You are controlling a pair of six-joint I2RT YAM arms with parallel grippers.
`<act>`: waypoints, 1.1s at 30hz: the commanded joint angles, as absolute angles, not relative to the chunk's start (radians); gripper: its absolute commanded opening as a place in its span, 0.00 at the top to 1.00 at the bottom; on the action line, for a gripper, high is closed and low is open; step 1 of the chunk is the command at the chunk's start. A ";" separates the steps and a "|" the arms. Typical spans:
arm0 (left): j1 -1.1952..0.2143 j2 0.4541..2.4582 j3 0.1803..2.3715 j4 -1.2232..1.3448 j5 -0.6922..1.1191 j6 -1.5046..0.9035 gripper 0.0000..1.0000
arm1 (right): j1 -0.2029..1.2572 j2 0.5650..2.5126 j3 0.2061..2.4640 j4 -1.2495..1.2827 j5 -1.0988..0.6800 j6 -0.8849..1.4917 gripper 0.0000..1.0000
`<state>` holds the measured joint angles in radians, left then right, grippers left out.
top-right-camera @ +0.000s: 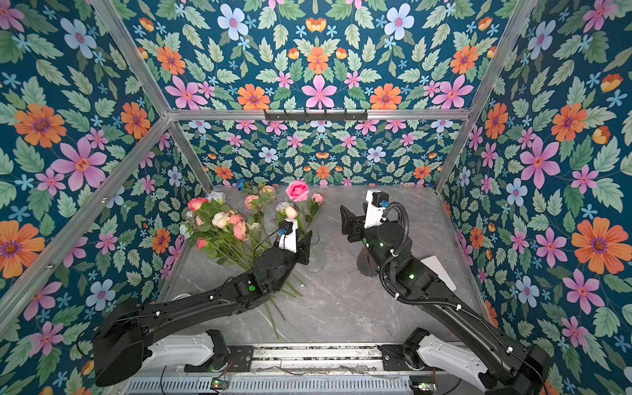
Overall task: Arrange flowers in a vase
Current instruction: Place the flower in the vase.
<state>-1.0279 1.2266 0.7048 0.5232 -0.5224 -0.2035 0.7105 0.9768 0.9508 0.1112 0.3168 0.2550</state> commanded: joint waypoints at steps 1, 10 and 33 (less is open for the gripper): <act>-1.041 1.202 0.706 0.547 -0.546 -0.218 0.53 | 0.710 0.976 0.959 0.121 0.310 0.262 0.25; -1.053 1.063 0.735 0.401 -0.518 -0.346 0.38 | 0.711 0.985 0.974 0.087 0.305 0.264 0.19; -1.049 0.831 0.875 -0.212 -0.754 -0.628 0.30 | 0.711 0.999 0.995 0.048 0.286 0.299 0.19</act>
